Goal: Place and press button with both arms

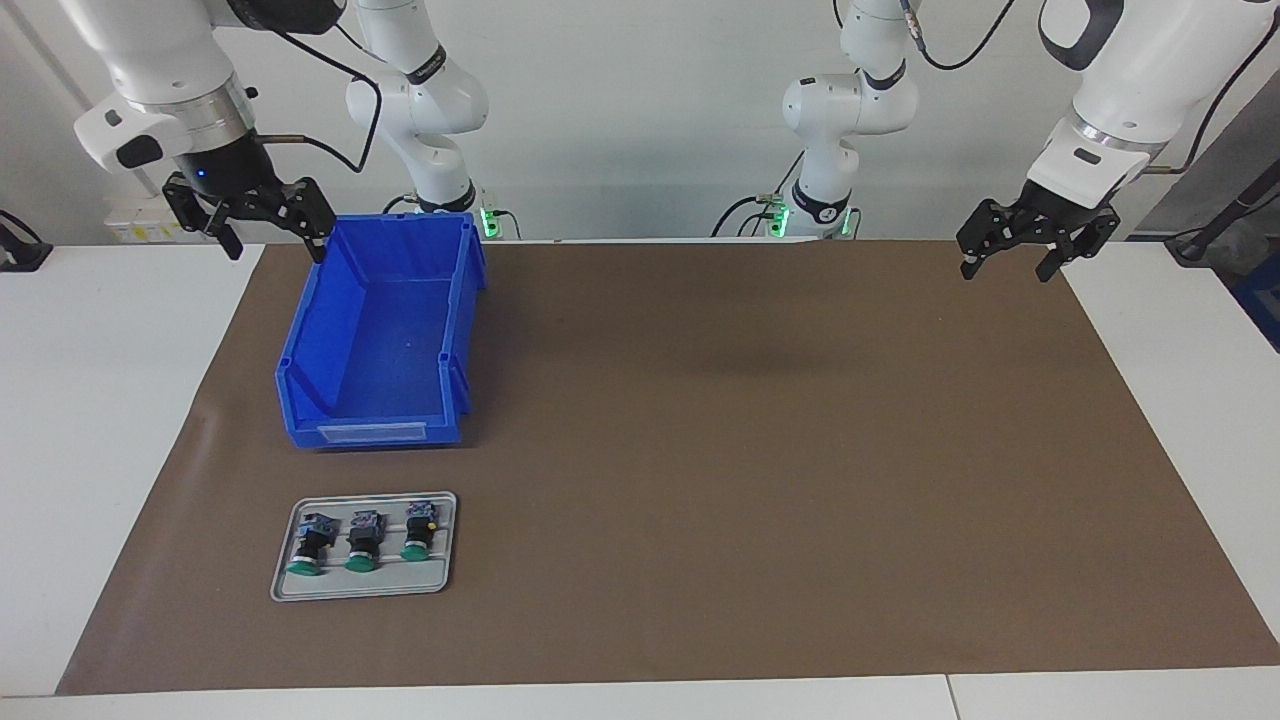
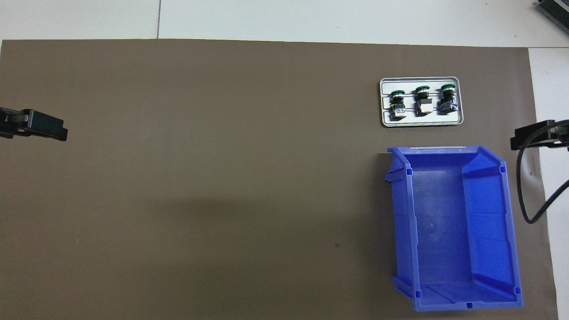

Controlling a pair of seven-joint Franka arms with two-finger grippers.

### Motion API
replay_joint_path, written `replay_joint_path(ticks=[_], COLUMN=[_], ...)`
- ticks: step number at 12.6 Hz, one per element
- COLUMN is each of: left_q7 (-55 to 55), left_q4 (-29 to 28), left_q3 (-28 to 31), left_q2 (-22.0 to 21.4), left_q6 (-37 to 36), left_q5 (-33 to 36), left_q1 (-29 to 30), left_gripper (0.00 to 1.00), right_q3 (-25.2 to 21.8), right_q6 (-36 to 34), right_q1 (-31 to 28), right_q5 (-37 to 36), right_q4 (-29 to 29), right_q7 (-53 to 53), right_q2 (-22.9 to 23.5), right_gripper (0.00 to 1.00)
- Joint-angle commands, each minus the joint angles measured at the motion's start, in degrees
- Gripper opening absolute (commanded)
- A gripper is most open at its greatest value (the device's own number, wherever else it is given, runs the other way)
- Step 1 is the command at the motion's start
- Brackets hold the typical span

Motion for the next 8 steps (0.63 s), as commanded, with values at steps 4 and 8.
replay_joint_path(ticks=[4, 8], left_q7=[-0.6, -0.6], left_q4=[-1.7, -1.7], left_q3=[-0.4, -0.4], left_q2=[-1.5, -1.5], left_q6=[0.0, 0.0], left_q5=[1.1, 1.1], left_q1=[0.4, 0.4], left_gripper=[1.00, 1.00], right_q3=[0.4, 0.4], right_q6=[1.1, 2.5], right_q1=[-0.7, -0.2], right_q5=[0.4, 0.4], right_q4=[-1.5, -4.3], right_q7=[1.3, 1.3], right_q2=[-1.9, -3.0], right_gripper=[1.00, 1.00])
